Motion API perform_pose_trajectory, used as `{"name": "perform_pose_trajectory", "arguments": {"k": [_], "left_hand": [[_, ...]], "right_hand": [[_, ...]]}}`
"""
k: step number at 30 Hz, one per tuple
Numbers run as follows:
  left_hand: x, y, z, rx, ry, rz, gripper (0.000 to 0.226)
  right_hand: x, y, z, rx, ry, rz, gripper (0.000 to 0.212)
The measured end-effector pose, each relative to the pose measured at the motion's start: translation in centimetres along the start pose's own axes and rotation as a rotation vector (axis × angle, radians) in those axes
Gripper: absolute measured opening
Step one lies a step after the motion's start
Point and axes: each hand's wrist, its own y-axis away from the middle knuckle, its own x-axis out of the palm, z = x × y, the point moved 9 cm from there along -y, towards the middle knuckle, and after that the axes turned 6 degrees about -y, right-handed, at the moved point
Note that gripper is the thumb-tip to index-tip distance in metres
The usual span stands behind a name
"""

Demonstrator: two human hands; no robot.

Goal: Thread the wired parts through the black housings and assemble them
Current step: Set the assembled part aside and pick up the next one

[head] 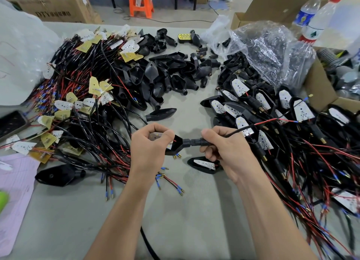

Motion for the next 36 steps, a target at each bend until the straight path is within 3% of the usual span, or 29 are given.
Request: {"name": "perform_pose_trajectory", "arguments": {"k": [6,14,24,28,36], "left_hand": [[-0.2,0.9,-2.2,0.191,-0.069,-0.049,0.013],[0.6,0.9,-0.5,0.106,0.034,-0.047,0.017],[0.5,0.8,-1.3,0.156,0.006,-0.050,0.013],[0.9,1.0,-0.7,0.062,0.246,-0.003,0.042],[2.7,1.4,-0.6,0.008,0.266,0.074,0.016]], "right_hand": [[0.6,-0.1,-0.7,0.047,-0.013,0.010,0.029],[1.6,0.5,-1.4,0.000,-0.063,-0.044,0.036],[1.6,0.8,-2.3,-0.017,-0.150,-0.172,0.027],[0.2,1.0,-1.8,-0.021,-0.208,-0.262,0.023],[0.0,1.5,-1.2,-0.050,-0.222,-0.271,0.027]]}}
